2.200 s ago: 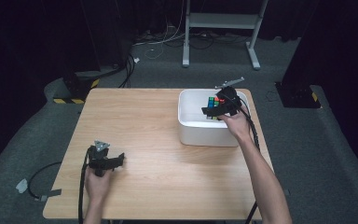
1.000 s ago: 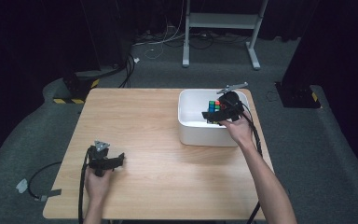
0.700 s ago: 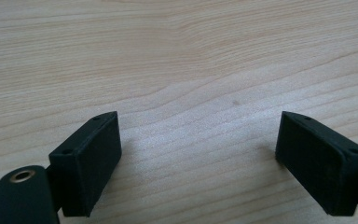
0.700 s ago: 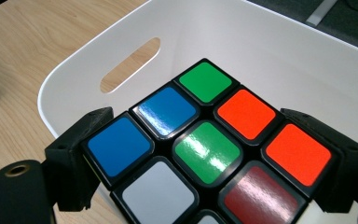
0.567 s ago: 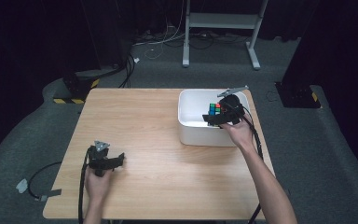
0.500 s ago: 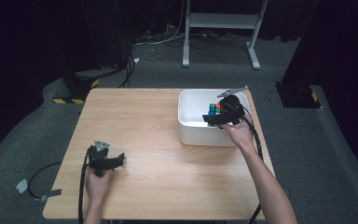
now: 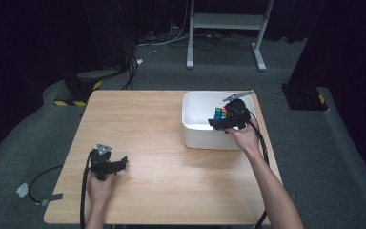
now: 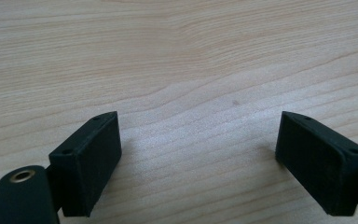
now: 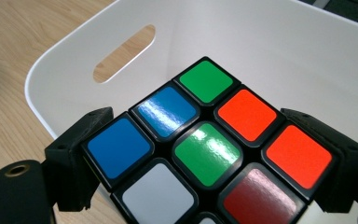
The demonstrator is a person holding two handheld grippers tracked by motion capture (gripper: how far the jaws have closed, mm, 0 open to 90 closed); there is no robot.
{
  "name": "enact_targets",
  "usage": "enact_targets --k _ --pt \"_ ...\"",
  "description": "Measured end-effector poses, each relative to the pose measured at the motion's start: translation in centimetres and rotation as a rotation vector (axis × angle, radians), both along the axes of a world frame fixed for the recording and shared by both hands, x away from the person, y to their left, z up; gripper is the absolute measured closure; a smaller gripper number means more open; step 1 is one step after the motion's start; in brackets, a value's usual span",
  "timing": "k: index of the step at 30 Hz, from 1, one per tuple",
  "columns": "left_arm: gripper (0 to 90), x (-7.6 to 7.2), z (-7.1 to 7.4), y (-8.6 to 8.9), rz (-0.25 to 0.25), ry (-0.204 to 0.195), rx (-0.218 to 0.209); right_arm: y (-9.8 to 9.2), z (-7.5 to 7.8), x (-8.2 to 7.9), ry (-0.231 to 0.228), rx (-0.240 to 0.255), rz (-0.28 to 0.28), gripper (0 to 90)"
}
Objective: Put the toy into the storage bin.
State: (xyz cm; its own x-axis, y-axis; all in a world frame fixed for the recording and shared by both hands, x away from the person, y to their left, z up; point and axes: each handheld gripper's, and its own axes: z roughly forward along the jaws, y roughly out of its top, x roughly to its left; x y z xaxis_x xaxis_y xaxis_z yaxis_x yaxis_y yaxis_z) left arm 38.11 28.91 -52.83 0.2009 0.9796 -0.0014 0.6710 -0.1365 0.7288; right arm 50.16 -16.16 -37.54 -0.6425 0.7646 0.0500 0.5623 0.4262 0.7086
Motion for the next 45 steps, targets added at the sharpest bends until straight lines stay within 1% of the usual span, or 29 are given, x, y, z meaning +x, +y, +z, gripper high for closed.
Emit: enact_targets --k 7,11,19,22,25,33,45 --pt "14.4 0.0 0.0 0.0 0.0 0.0 0.0 -0.1 -0.2 0.2 0.028 0.009 0.001 13.1" --pt "14.4 0.0 0.0 0.0 0.0 0.0 0.0 -0.2 -0.3 0.3 0.031 0.02 0.005 13.0" --pt "14.4 0.0 0.0 0.0 0.0 0.0 0.0 -0.3 -0.5 0.5 0.055 0.029 0.006 12.1" --pt "14.4 0.0 0.0 0.0 0.0 0.0 0.0 -0.4 -0.5 0.6 0.062 0.044 0.006 12.2" --pt "14.4 0.0 0.0 0.0 0.0 0.0 0.0 -0.7 -0.1 0.5 0.04 0.075 0.006 13.2" --pt "14.3 0.0 0.0 0.0 -0.001 0.0 0.0 -1.0 0.3 0.2 0.022 0.087 -0.003 13.6" --pt "14.3 0.0 0.0 0.0 -0.001 0.0 0.0 -1.5 1.4 -1.0 -0.052 0.129 -0.006 15.7"
